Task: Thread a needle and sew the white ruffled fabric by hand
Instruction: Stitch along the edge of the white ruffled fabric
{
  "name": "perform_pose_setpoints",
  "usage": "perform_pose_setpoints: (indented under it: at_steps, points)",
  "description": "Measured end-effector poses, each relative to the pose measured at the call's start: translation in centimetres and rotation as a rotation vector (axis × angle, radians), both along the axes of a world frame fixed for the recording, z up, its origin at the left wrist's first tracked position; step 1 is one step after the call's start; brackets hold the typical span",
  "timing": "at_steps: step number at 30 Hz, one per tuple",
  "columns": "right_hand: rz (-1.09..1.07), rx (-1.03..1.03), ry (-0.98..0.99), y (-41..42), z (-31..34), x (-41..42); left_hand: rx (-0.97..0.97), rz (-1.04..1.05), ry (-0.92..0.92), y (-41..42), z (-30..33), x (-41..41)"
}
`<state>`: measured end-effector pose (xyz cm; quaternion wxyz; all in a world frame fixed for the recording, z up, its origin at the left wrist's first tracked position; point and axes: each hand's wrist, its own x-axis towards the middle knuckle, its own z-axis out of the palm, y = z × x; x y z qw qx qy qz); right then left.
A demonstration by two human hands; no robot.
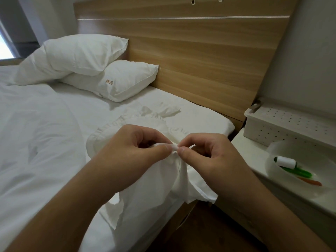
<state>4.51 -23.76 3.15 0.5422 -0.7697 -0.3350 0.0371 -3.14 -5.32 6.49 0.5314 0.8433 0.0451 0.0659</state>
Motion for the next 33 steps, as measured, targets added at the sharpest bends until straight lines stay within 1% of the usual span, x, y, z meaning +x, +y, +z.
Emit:
perform_pose_setpoints:
  at_steps: [4,11,20,27,33]
  points:
    - [-0.029,-0.013,-0.026,-0.06,-0.48,0.12,0.054,0.012,-0.026,0.01,-0.10,-0.02]
    - [-0.086,0.000,-0.014,0.14,-0.65,-0.11,0.197,0.051,-0.061,0.18,-0.27,-0.01]
    - [-0.126,-0.032,-0.076,0.28,-0.98,-0.22,0.310,0.020,-0.111,0.13,-0.60,0.18]
    - [-0.115,-0.063,-0.092,0.42,-0.77,-0.28,0.318,-0.013,-0.135,0.19,-0.78,0.21]
    - [-0.100,-0.068,-0.079,0.36,-0.78,-0.30,0.282,-0.030,-0.137,0.16,-0.83,0.25]
